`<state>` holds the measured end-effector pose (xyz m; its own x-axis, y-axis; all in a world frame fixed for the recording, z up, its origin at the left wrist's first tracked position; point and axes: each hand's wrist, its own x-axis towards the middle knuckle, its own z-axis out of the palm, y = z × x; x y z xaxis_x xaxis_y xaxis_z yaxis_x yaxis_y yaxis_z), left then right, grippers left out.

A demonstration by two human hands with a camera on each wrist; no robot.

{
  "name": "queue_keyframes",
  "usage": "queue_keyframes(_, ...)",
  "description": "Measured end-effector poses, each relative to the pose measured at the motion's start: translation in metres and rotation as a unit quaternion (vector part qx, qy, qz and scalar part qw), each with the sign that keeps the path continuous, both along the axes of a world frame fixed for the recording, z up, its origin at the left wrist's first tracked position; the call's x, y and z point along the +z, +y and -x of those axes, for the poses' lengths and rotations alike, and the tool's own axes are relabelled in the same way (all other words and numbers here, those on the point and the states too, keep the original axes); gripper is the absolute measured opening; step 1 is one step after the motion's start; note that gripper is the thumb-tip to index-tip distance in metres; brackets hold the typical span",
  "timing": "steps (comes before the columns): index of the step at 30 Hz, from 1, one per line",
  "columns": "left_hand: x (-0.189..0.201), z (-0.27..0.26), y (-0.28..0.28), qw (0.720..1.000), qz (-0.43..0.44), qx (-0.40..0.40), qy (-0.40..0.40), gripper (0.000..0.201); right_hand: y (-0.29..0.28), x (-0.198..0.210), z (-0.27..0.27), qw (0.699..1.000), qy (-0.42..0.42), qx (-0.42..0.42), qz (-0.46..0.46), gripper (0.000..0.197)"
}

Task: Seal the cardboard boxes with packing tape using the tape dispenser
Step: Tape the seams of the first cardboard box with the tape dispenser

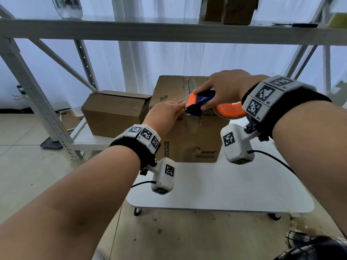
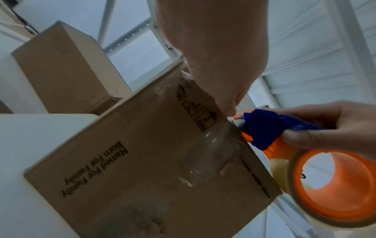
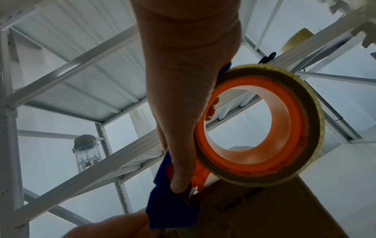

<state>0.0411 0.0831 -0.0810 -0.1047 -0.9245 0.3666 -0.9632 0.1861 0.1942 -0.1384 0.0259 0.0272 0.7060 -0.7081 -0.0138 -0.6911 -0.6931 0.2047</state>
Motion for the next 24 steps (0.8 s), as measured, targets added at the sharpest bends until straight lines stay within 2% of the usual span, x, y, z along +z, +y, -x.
queue_keyframes(5, -0.003, -0.034, 0.017, 0.999, 0.007, 0.053, 0.006, 0.038, 0.001, -0.002, 0.000, 1.000, -0.001, 0.002, -0.001, 0.055)
queue_keyframes(8, 0.001, -0.031, 0.015, 0.997, 0.008, 0.069, 0.024, 0.038, 0.000, -0.002, 0.000, 1.000, -0.005, 0.002, -0.004, 0.055)
queue_keyframes(13, 0.003, -0.015, 0.006, 0.999, -0.013, 0.044, -0.002, 0.041, 0.002, -0.003, 0.002, 1.000, -0.007, -0.001, 0.004, 0.056)
queue_keyframes(24, -0.012, -0.011, 0.020, 0.997, 0.051, 0.050, 0.028, 0.038, 0.003, 0.001, 0.005, 1.000, -0.017, 0.005, -0.014, 0.055)
